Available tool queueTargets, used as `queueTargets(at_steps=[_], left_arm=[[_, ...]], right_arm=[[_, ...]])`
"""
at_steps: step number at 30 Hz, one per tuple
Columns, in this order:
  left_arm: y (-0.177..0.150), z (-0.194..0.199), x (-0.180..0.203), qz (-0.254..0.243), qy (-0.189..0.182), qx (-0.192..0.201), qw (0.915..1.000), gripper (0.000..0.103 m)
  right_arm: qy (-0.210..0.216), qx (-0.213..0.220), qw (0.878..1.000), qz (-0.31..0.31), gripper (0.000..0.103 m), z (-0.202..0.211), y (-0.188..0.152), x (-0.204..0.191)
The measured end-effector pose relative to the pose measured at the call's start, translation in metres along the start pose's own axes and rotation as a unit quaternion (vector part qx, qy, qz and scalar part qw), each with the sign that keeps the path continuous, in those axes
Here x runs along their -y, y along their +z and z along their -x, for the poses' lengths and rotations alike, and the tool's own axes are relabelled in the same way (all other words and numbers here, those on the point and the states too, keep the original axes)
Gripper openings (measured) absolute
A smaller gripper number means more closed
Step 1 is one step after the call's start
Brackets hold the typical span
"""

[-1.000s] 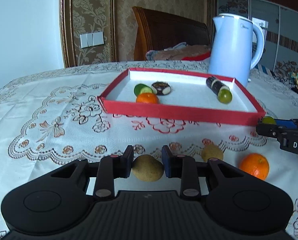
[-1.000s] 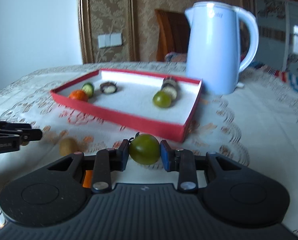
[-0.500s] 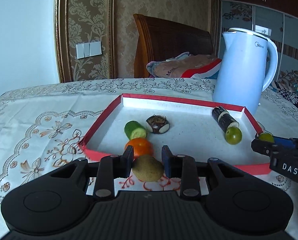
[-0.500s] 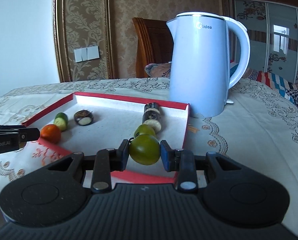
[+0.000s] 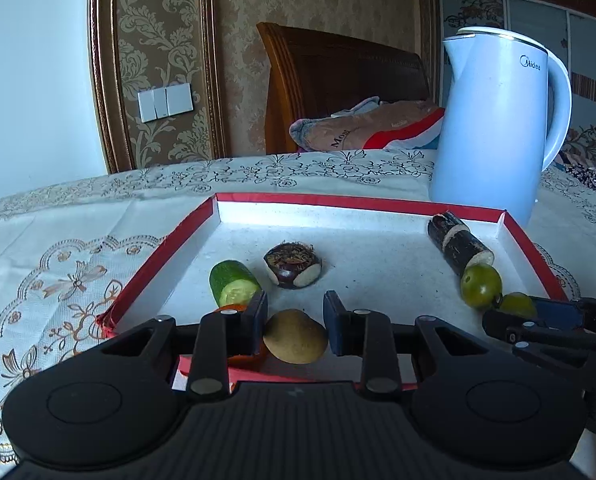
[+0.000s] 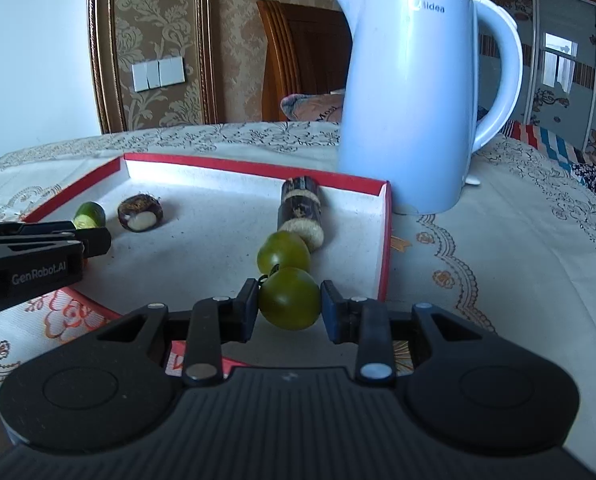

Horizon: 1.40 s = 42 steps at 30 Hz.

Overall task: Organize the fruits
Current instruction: 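Carry the kiwi and green tomato up and into the red tray, then open both grippers to release the kiwi and green tomato in the tray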

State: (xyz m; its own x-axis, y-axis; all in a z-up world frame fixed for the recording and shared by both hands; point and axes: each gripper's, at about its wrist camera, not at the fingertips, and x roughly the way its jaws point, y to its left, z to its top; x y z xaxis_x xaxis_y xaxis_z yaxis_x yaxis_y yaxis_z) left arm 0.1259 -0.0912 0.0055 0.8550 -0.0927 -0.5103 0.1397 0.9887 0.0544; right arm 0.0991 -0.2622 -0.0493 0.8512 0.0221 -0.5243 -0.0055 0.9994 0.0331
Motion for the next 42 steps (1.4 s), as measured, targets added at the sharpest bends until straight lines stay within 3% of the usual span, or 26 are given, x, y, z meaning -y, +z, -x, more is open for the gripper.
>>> queueTargets(at_steps=[11, 27, 30, 34, 40, 42], left_arm=[[0.0, -0.028, 0.007, -0.002, 0.013, -0.01, 0.9999, 0.03], [-0.005, -0.026, 0.012, -0.017, 0.015, 0.0, 0.9997, 0.03], [-0.006, -0.025, 0.012, -0.019, 0.011, 0.001, 0.9998, 0.032], [-0.008, -0.021, 0.016, -0.029, -0.009, 0.005, 0.9995, 0.05], [-0.01, -0.016, 0.018, -0.038, -0.015, 0.011, 0.9991, 0.051], [-0.011, -0.013, 0.018, -0.039, -0.02, 0.014, 0.999, 0.052]], right_arm=[[-0.026, 0.004, 1.0, -0.006, 0.032, -0.022, 0.009, 0.0], [-0.029, 0.005, 1.0, -0.008, 0.034, -0.024, 0.009, 0.002], [-0.02, 0.006, 1.0, -0.013, 0.039, -0.021, 0.008, 0.002], [-0.026, 0.014, 1.0, -0.008, 0.046, -0.017, 0.007, 0.0], [-0.02, 0.02, 0.999, -0.017, 0.056, -0.012, 0.006, 0.003], [-0.019, 0.021, 0.999, -0.017, 0.066, -0.009, 0.006, 0.003]])
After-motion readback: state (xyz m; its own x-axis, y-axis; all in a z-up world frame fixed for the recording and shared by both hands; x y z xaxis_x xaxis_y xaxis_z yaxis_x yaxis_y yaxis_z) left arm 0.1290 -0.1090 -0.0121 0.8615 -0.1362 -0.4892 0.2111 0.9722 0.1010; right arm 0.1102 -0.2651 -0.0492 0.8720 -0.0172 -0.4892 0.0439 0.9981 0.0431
